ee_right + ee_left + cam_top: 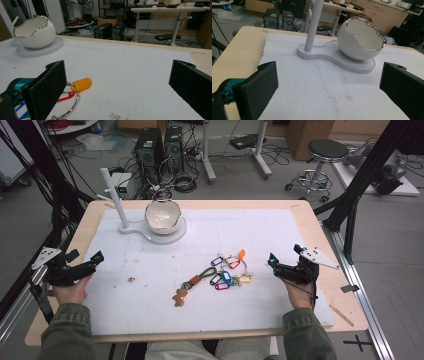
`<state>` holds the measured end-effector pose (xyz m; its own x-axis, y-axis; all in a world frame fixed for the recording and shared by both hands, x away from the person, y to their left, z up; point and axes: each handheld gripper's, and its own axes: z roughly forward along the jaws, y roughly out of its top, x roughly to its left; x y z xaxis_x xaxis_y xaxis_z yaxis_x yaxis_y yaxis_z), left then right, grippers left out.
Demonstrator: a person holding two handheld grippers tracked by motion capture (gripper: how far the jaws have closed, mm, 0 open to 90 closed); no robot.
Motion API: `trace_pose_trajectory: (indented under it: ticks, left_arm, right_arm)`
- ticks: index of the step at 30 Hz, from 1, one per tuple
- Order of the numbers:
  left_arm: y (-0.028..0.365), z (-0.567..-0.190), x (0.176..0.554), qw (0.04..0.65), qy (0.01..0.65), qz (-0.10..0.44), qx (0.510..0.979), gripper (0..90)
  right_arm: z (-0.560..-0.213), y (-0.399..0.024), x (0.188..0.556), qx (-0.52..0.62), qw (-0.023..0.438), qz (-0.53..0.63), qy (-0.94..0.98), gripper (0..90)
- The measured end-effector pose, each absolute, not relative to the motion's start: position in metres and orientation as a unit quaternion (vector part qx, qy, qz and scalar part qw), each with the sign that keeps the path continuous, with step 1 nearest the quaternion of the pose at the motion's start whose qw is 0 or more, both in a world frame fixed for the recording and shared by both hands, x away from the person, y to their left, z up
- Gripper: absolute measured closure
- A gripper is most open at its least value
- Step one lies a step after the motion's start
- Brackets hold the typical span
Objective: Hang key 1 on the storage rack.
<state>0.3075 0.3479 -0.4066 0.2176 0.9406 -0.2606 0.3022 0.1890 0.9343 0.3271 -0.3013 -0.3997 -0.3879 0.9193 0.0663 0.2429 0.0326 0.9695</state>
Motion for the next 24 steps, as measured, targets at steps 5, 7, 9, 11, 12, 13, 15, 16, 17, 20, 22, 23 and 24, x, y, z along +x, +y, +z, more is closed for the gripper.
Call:
trace_pose_trajectory:
  ticks: [5, 7, 9, 11, 12, 13, 15, 16, 17, 20, 22, 23, 24]
  left_arm:
    - [0.347, -0.407, 0.308, 0.538, 0.551, 0.293, 0.566, 2.3]
    - [0.346, -0.407, 0.309, 0.539, 0.55, 0.291, 0.567, 2.2]
    - [0.346, -0.407, 0.309, 0.538, 0.549, 0.291, 0.571, 2.3]
    - [0.345, -0.407, 0.309, 0.538, 0.549, 0.289, 0.571, 2.3]
    - [0.345, -0.407, 0.309, 0.538, 0.55, 0.287, 0.57, 2.3]
    - [0.345, -0.407, 0.31, 0.54, 0.549, 0.285, 0.571, 2.3]
    - [0.345, -0.406, 0.311, 0.543, 0.551, 0.281, 0.569, 2.3]
    - [0.345, -0.406, 0.311, 0.544, 0.549, 0.28, 0.57, 2.3]
    - [0.344, -0.405, 0.311, 0.546, 0.549, 0.279, 0.568, 2.3]
    - [0.34, -0.402, 0.312, 0.548, 0.543, 0.277, 0.573, 2.3]
    - [0.335, -0.401, 0.314, 0.546, 0.537, 0.277, 0.58, 2.3]
    - [0.333, -0.401, 0.316, 0.547, 0.535, 0.274, 0.582, 2.3]
    - [0.33, -0.401, 0.317, 0.545, 0.533, 0.272, 0.587, 2.3]
  right_arm:
    - [-0.4, -0.303, 0.327, 0.453, 0.32, 0.53, 0.642, 0.5]
    - [-0.4, -0.303, 0.326, 0.451, 0.32, 0.53, 0.642, 0.5]
    - [-0.4, -0.303, 0.326, 0.45, 0.321, 0.53, 0.643, 0.5]
    - [-0.4, -0.302, 0.326, 0.452, 0.319, 0.529, 0.643, 0.5]
    - [-0.4, -0.302, 0.326, 0.452, 0.32, 0.528, 0.644, 0.5]
    - [-0.4, -0.302, 0.326, 0.452, 0.32, 0.528, 0.644, 0.5]
    - [-0.4, -0.302, 0.326, 0.452, 0.321, 0.527, 0.644, 0.5]
    - [-0.4, -0.302, 0.327, 0.452, 0.321, 0.526, 0.644, 0.5]
    - [-0.4, -0.302, 0.327, 0.452, 0.321, 0.526, 0.644, 0.5]
    - [-0.401, -0.303, 0.325, 0.452, 0.32, 0.525, 0.646, 0.5]
    - [-0.401, -0.304, 0.324, 0.452, 0.319, 0.525, 0.647, 0.5]
    - [-0.401, -0.305, 0.324, 0.452, 0.321, 0.524, 0.646, 0.5]
    - [-0.401, -0.305, 0.324, 0.454, 0.32, 0.524, 0.645, 0.5]
